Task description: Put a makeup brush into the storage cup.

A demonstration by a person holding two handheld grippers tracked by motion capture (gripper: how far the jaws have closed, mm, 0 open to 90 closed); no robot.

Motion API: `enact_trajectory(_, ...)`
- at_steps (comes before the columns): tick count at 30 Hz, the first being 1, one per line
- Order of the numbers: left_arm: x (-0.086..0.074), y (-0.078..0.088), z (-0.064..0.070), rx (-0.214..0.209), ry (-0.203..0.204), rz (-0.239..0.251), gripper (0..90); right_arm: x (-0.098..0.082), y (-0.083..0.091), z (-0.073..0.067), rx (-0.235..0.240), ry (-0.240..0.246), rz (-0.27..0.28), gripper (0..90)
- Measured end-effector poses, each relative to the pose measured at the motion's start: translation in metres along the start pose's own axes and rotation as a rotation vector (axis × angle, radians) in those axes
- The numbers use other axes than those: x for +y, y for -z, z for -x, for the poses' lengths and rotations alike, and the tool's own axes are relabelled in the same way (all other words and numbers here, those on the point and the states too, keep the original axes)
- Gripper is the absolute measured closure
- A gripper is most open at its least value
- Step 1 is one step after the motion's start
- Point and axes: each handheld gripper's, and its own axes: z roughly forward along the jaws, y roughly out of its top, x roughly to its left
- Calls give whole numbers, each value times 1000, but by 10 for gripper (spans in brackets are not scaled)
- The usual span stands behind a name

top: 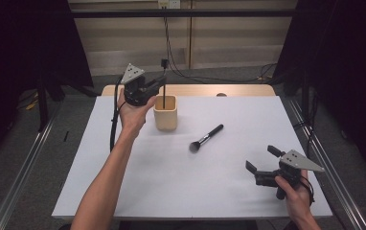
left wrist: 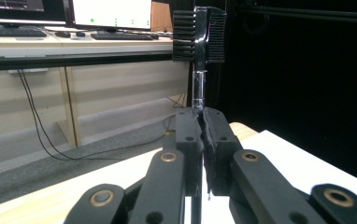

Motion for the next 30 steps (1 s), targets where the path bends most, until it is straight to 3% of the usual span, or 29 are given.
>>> enact_trajectory(14,-2,-7,-6,15,5,-1,861,0,0,0,-2,-4,2,0)
enact_trajectory(22,-6,-13,-11,34,-13,-14,861,0,0,0,0,-3,2,0)
enact_trajectory(30,-11,-16,-16,55,16,-6,861,0,0,0,-1,-3,1,0)
